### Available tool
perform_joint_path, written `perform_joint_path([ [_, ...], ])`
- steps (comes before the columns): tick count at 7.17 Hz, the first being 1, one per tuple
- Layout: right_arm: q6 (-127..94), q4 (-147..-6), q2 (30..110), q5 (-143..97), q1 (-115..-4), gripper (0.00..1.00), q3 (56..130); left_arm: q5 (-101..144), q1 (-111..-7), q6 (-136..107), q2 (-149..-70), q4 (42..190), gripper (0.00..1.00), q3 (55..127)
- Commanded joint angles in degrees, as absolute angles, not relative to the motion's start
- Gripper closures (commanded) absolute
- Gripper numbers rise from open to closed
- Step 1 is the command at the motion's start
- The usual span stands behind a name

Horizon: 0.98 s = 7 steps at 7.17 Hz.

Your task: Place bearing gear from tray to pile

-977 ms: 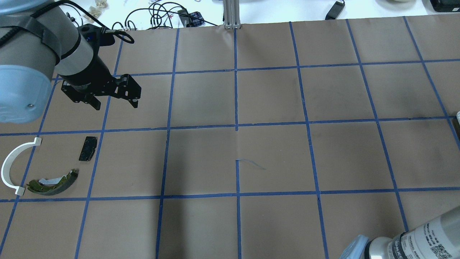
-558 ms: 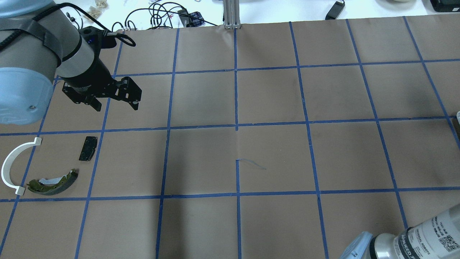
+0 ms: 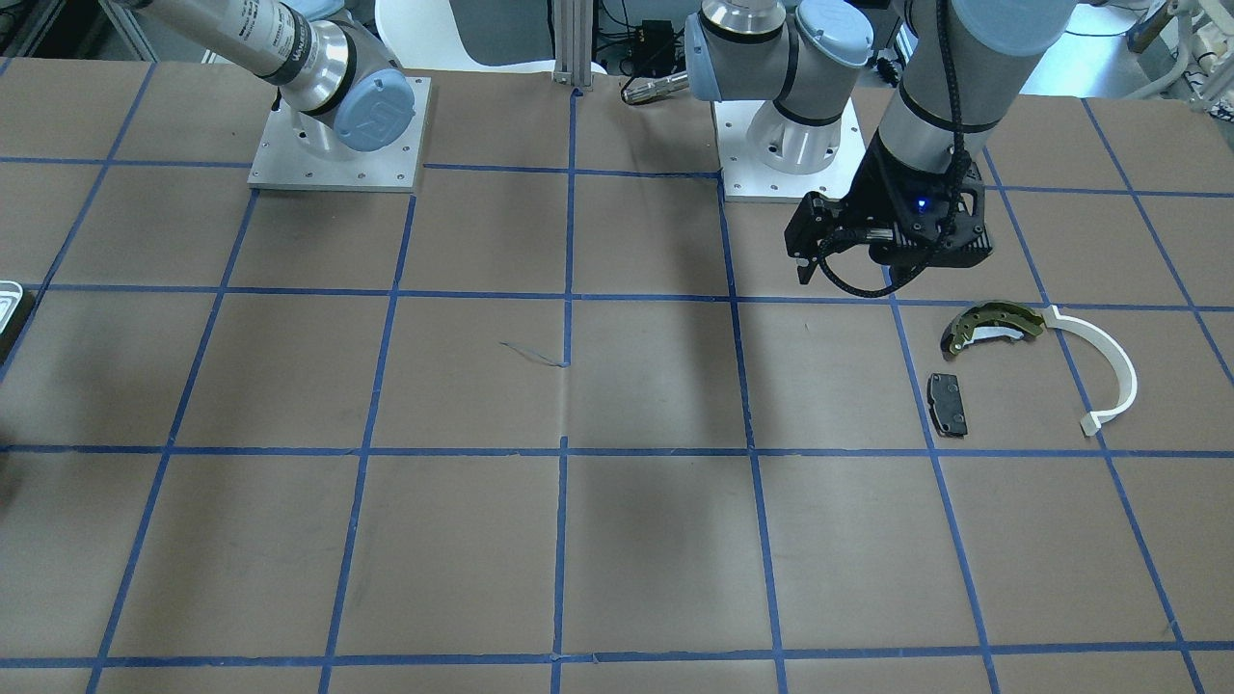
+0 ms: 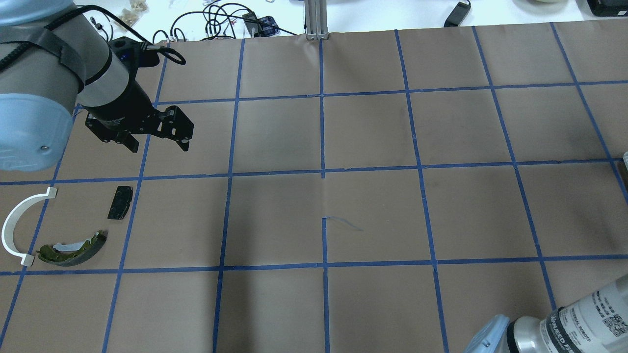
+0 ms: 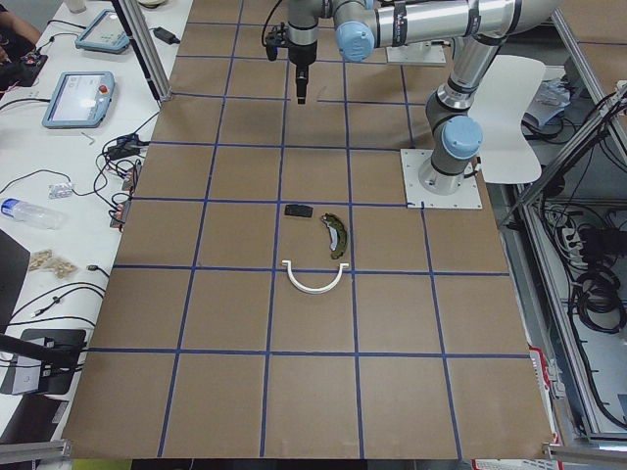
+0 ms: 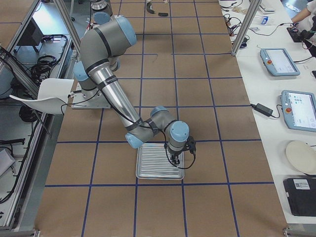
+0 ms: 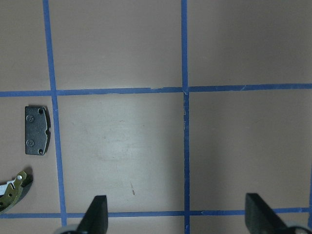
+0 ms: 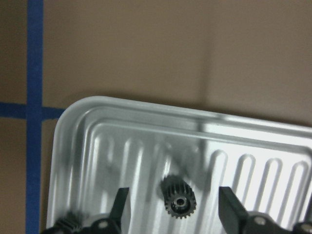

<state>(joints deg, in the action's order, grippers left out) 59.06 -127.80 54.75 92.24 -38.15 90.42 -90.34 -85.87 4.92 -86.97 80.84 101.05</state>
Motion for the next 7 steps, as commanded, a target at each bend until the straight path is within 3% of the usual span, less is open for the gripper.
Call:
perform_joint_path([
  [1,59.2,-127.7,54.3,92.5,-38.1,0.56,90.4,-90.0,-85.9,4.9,-87.0,80.7,0.00,100.9],
  [3,59.2,-127.7,54.1,92.5,-38.1,0.59,90.5,-89.6,-85.9,4.9,-86.9,80.7,0.00,101.8],
  [5,59.2,-127.8,54.2,92.5,-38.1,0.98,90.4,-89.9,-85.9,4.9,-87.3,80.1,0.00,101.8],
  [7,58.4,-127.5,58.5,94.2,-39.1,1.00,90.6,-90.3,-85.8,4.9,-86.9,79.9,0.00,101.8],
])
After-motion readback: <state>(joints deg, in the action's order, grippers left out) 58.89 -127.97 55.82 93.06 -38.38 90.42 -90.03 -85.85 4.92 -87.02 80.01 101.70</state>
